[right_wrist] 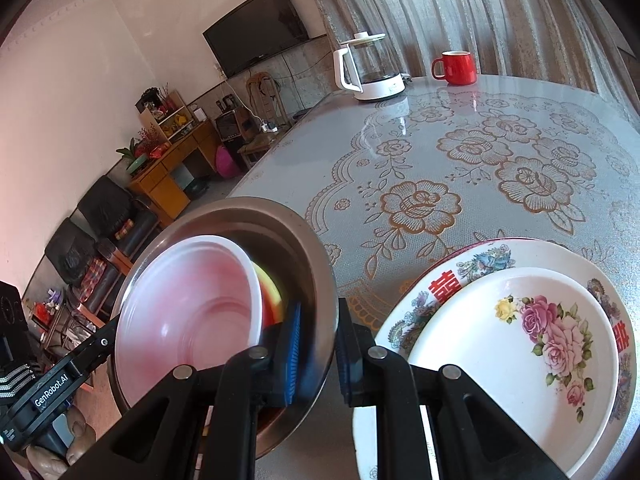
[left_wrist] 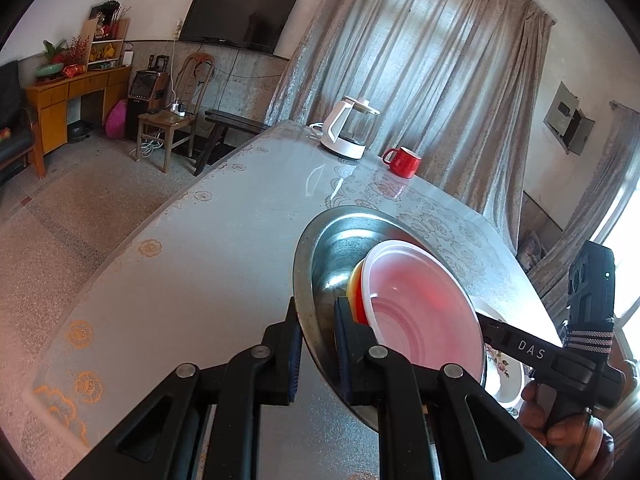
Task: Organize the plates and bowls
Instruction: 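Lift the steel basin with the left tool over the plate stack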
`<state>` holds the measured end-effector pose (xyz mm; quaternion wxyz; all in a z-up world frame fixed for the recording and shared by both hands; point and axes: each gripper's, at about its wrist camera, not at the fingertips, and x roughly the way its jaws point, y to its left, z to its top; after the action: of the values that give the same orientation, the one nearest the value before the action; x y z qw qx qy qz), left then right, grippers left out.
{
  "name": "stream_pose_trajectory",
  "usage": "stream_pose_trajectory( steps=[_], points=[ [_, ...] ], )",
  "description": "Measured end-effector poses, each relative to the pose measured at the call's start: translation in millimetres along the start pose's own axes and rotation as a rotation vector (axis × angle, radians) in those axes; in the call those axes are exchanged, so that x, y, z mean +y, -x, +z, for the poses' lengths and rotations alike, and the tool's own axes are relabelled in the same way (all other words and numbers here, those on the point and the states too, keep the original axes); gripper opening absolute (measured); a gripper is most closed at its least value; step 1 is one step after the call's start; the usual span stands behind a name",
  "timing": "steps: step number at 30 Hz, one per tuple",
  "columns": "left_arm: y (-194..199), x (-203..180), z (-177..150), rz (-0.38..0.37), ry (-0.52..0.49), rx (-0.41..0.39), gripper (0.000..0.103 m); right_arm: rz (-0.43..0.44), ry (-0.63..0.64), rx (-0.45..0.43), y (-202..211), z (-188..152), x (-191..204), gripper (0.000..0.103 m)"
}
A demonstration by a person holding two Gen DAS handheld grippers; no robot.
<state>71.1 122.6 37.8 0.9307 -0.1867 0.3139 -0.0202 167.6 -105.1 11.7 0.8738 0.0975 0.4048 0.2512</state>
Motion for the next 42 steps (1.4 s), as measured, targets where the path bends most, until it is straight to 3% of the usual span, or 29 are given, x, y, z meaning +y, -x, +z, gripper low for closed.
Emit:
stream_pose_trajectory(
  steps=[13,27,36,42],
  points=[
    [4,-39,-2,-0.059,-0.068,0.009,0.015,-0.020,-0.038,-0.084,44,-8,-23,0.016],
    [-14,-117,15,-0.217,-0.174,0.056,0.015,-0.115,-0.122,-0.201,114,-8,-73,0.016],
    [-45,-146,2,-0.245,-0.193,0.151,0.015,-0.194,-0.185,-0.203,135,-19,-107,0.016],
    [-56,-148,-4,-0.240,-0.193,0.184,0.015,-0.203,-0.214,-0.183,131,-23,-118,0.016]
  ],
)
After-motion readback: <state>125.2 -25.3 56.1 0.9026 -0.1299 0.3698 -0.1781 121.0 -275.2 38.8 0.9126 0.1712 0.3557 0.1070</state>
